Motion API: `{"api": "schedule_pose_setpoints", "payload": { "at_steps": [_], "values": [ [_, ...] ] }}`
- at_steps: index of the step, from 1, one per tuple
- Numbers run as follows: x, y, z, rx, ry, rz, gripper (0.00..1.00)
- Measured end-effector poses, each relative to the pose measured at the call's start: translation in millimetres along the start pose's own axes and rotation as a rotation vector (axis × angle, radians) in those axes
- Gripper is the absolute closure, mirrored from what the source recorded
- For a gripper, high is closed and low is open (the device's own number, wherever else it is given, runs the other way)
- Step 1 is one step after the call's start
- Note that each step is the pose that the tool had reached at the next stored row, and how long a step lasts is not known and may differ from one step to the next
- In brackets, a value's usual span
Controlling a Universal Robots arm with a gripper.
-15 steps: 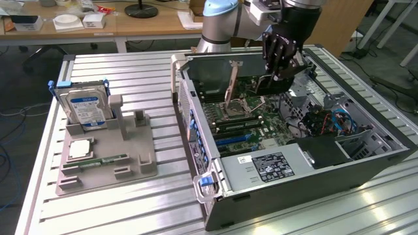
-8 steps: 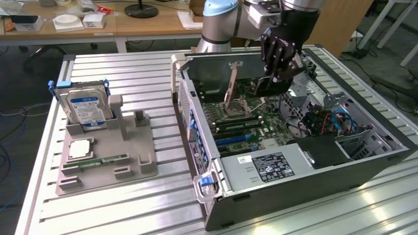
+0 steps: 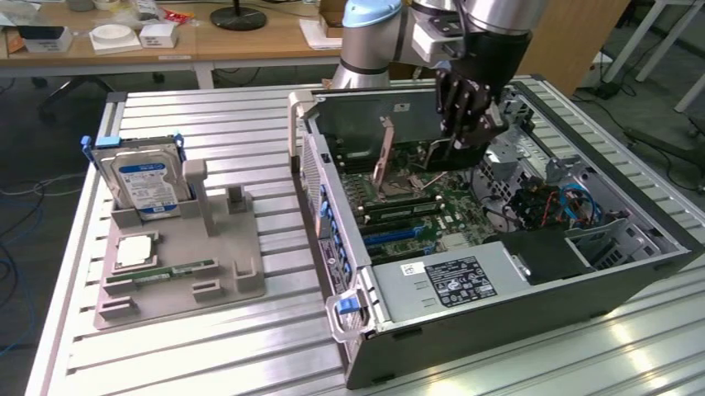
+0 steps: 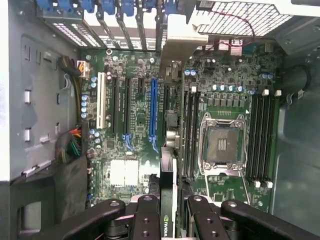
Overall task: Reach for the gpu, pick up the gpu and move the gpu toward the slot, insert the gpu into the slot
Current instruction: 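Insert the gpu into the slot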
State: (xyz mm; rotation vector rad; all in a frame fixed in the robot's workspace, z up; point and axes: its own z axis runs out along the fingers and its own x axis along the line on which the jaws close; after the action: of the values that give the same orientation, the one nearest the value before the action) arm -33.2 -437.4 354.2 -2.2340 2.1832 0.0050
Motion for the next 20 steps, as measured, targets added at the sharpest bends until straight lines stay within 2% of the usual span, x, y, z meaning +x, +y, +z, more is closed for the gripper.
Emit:
{"api": "schedule_pose_setpoints", "payload": {
  "at_steps": [7, 13, 17, 20],
  "values": [
    [0.4, 6.6, 6.2, 0.0002, 0.0003, 0.013, 0.74],
    [8.1, 7.9, 8.6, 0.0002, 0.0004, 0.013, 0.74],
    [9.2, 17.3, 11.4, 0.0002, 0.0004, 0.013, 0.74],
    [10.6, 19.1, 13.7, 0.0001, 0.0004, 0.013, 0.74]
  ]
}}
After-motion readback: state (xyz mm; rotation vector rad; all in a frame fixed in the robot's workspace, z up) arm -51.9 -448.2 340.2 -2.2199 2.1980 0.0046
